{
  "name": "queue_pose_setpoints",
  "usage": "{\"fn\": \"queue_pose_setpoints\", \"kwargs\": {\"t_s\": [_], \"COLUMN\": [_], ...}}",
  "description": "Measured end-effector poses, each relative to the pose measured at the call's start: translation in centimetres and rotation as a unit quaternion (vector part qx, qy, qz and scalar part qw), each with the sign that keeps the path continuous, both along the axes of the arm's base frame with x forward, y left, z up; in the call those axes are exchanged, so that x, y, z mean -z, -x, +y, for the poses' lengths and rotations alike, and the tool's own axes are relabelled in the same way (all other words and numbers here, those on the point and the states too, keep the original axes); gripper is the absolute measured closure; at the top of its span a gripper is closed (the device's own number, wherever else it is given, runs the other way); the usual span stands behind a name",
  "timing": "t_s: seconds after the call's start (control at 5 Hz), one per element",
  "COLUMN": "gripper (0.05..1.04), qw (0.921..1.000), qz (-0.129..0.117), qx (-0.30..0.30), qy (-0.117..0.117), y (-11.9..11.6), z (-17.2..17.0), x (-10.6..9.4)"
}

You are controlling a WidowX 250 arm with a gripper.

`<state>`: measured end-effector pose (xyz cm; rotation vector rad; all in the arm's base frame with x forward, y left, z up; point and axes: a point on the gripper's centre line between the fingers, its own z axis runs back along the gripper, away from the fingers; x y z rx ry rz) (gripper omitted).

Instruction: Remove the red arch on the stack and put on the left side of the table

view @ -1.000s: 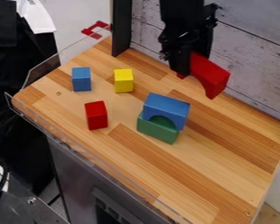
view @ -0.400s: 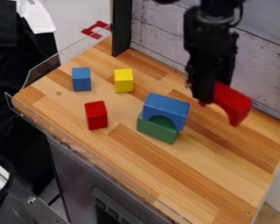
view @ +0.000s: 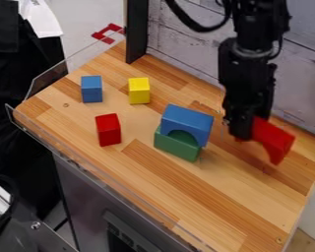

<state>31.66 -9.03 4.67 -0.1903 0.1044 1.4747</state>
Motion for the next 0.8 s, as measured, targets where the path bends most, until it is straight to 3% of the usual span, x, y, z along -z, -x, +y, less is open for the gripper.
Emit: {"fn": "queue_pose_setpoints", "kwargs": {"t_s": [0.2,0.6,0.8], "gripper": [0.509,0.509,0.439], "qw": [0.9997,0.9973,0.9973], "qz": [0.009,0.05,0.047], "qx": [-0.021,-0.031,-0.025], "qy": [-0.004,-0.044,-0.05], "y": [0.1,1.0,0.6], "z": [0.1,1.0,1.0], "x": [1.0,2.7,2.5]}}
